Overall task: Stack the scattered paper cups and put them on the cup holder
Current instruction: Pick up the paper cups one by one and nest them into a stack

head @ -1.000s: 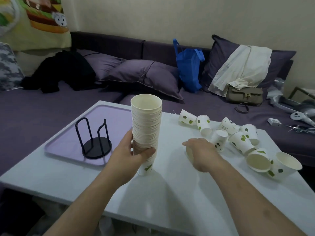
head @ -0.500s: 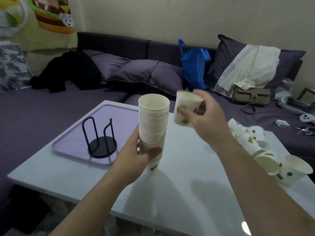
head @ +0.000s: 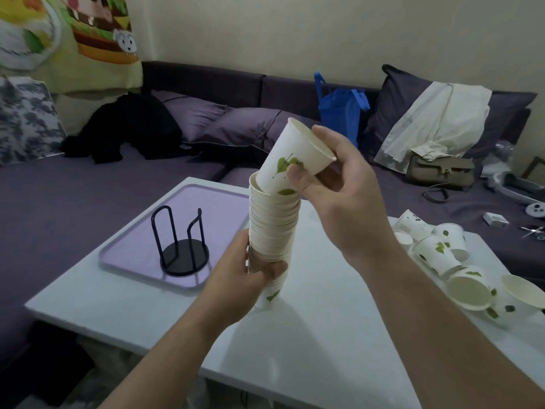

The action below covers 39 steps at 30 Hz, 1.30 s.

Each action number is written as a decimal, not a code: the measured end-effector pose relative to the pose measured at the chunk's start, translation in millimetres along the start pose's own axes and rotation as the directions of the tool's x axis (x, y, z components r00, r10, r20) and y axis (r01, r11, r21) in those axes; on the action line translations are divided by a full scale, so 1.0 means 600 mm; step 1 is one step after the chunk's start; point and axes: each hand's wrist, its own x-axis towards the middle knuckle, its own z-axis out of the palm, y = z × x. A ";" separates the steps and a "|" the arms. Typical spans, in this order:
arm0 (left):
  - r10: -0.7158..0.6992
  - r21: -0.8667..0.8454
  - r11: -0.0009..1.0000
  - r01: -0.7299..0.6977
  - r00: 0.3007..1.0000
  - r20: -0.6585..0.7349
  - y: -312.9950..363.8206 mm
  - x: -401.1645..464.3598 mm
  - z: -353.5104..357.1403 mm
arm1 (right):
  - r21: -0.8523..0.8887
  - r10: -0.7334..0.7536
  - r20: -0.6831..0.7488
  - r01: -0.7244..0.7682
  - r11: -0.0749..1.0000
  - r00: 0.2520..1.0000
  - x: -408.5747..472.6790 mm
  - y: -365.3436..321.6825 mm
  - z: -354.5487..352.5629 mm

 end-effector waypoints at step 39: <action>0.009 0.022 1.000 -0.008 0.999 -0.031 -0.039 0.099 0.011 | -0.983 0.431 -0.120 -0.168 0.076 0.894 0.162 0.412 -0.091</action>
